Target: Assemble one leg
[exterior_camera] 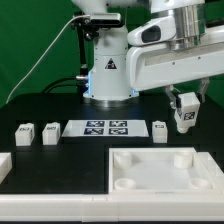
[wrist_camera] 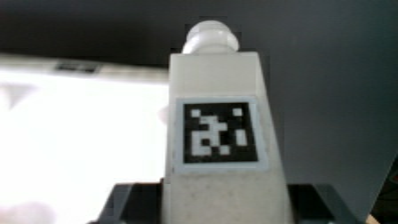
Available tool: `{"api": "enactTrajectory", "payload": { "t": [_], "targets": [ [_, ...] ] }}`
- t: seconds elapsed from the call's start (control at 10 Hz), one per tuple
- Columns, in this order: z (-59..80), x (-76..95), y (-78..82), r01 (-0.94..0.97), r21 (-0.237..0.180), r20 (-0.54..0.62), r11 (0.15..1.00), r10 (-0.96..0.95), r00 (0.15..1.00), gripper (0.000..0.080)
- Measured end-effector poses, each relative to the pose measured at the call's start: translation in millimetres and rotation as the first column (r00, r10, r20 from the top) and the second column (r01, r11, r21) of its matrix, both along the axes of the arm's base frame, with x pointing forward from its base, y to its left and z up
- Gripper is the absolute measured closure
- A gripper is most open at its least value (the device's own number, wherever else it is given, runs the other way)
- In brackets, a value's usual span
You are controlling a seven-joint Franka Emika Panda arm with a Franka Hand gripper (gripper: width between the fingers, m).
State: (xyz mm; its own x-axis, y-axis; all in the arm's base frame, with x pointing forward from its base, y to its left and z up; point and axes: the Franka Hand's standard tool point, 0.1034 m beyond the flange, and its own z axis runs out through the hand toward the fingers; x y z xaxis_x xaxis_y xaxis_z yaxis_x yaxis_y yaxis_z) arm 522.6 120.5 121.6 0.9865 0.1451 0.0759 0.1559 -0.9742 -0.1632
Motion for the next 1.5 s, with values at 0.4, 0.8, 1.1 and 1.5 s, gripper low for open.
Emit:
{"api": "enactTrajectory", "payload": {
  "t": [0.4,0.8,1.1,1.5],
  "targets": [
    [12.1,39.3,-7.0,0.015,0.015,0.051,1.000,-0.015,0.999,0.0507],
    [3.6,68.1,-23.7,0.031,-0.016,0.324,0.999,-0.024,0.946,0.0507],
    [5.6,102.6,-24.9,0.037,0.004,0.308,0.999,-0.037,0.951,0.0507],
    [-11.2,109.7,-21.0,0.047,0.010,0.328,0.999,-0.048,0.944,0.0507]
  ]
}}
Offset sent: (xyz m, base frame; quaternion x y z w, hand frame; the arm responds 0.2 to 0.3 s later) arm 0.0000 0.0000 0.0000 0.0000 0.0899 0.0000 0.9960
